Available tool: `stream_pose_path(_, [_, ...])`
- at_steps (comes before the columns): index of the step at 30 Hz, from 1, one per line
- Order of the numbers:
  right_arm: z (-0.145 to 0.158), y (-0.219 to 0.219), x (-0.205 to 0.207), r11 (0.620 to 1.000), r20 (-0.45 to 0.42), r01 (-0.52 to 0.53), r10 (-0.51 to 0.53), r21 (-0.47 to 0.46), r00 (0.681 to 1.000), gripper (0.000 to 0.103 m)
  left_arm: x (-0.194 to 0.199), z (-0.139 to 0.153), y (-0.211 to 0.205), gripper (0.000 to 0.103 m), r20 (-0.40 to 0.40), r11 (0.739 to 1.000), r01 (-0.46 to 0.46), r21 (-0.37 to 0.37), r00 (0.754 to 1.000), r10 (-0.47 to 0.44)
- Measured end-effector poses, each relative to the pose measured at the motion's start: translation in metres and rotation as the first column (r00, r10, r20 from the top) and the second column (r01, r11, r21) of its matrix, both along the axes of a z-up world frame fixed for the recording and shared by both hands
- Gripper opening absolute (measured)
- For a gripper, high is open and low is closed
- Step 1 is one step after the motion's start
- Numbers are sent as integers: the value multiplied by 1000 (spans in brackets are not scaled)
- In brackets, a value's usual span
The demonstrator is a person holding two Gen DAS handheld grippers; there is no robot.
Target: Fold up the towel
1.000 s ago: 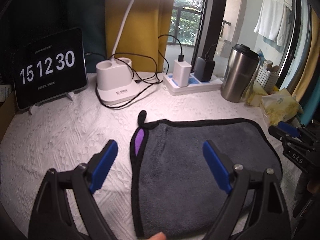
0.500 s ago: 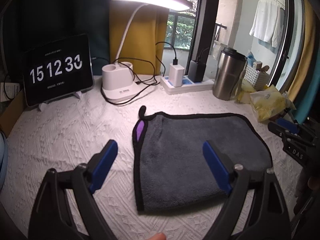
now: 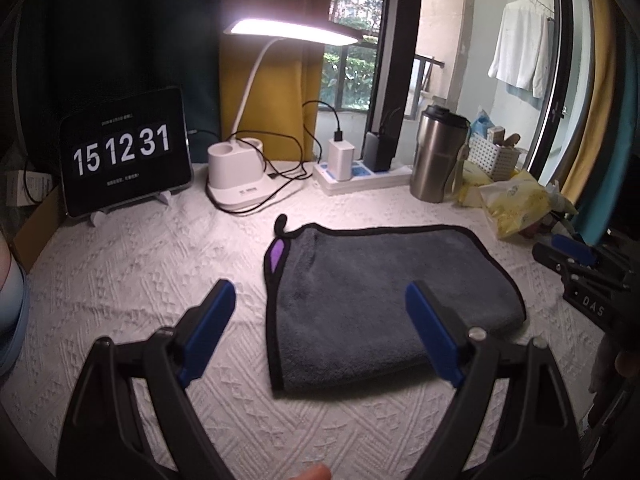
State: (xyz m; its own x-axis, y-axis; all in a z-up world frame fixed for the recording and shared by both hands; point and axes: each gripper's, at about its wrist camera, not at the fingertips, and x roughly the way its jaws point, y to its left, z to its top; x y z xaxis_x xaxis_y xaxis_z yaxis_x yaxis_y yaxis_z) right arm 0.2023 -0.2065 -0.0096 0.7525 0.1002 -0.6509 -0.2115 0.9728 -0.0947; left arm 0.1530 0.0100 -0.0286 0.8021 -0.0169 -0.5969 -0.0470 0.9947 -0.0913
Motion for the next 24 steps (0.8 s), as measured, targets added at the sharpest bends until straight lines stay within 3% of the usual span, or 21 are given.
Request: stream_pose_path(24, [54,-8,-75,999,151,-16,11,34,988,41,-73,41,-10,88,188,1000,12,11,982,-14])
